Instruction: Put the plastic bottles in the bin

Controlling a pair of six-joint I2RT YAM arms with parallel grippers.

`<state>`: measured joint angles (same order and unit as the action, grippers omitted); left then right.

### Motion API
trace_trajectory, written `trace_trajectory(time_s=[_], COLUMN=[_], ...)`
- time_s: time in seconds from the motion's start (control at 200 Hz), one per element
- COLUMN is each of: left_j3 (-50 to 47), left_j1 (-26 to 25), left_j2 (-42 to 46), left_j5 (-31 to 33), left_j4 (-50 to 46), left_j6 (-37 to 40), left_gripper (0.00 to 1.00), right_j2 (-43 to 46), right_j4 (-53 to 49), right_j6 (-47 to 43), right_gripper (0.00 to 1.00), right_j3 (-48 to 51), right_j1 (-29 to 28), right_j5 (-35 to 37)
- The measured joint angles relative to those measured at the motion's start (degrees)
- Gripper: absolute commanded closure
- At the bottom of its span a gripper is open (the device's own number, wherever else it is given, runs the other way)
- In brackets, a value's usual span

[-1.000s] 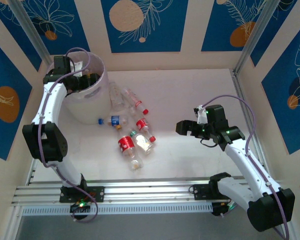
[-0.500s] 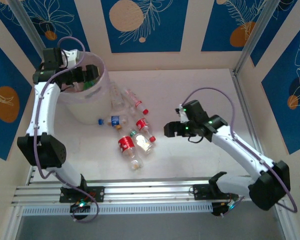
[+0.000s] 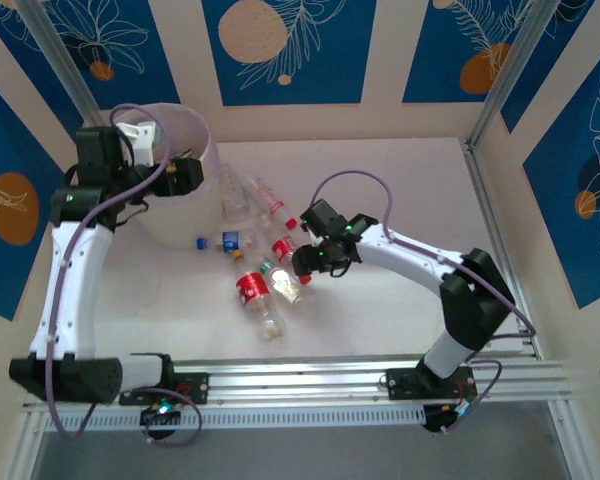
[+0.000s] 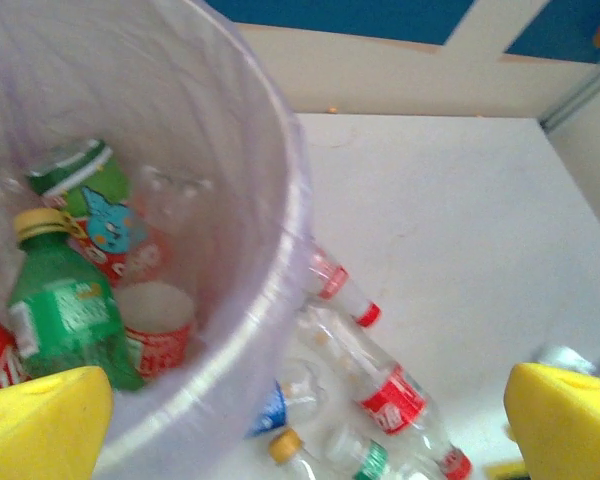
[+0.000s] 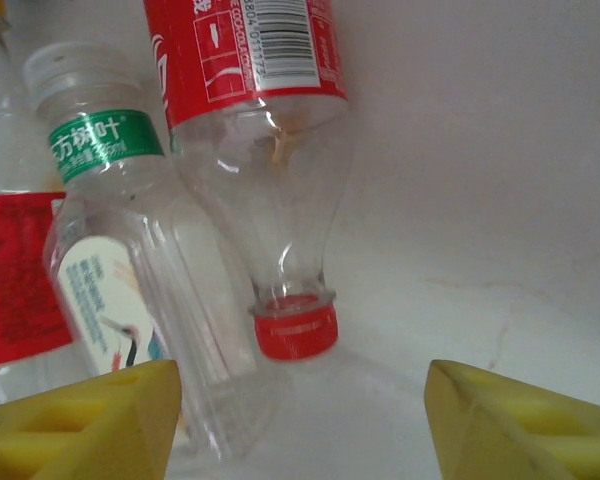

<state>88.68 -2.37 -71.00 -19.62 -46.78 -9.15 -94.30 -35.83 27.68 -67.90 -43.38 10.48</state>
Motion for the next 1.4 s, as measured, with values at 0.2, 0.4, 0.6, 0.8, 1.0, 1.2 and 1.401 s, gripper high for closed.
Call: trace_trajectory(time_s=[0.2,0.4,0.6,0.8,1.0,1.2,1.401], left_j3=[-5.9,-15.6,-26.3,-30.2,-30.7,-32.3,-32.6], left_j1=[-2.1,-6.2,-16.5,-21.8,-22.5,-22.6,-23.0], left_j2=[8.7,13.3,13.2,10.9,10.3,9.0,7.5], left_j5=[0.6,0.6,1.0,2.6,3.7,3.7,3.6], left_j4=[1.1,5.9,14.2,19.6,22.7,25.5,28.0], left_j6=[-4.3,-11.3,-20.1,-25.1,-27.0,-28.6,-30.1], left_gripper=[0.01,0.02,0.02,0.02,0.02,0.02,0.02], right_j2=[-7.0,-10.4,-13.6,-15.5,-15.5,-14.6,-10.1], right_j4=[1.6,2.5,3.3,3.7,3.5,3.5,1.9], right_j6=[0.5,1.0,1.6,2.5,2.8,2.2,0.8], right_gripper=[0.35,0.35,0.35,0.39,0.46,0.52,0.53], right_j3=[-3.1,-4.0,-4.0,-4.0,-3.9,-3.2,-2.3], right_j1=[-1.1,-1.3,-1.3,-1.3,-1.4,-1.4,-1.5], right_j5=[0.2,1.3,1.8,2.8,4.0,4.4,4.5])
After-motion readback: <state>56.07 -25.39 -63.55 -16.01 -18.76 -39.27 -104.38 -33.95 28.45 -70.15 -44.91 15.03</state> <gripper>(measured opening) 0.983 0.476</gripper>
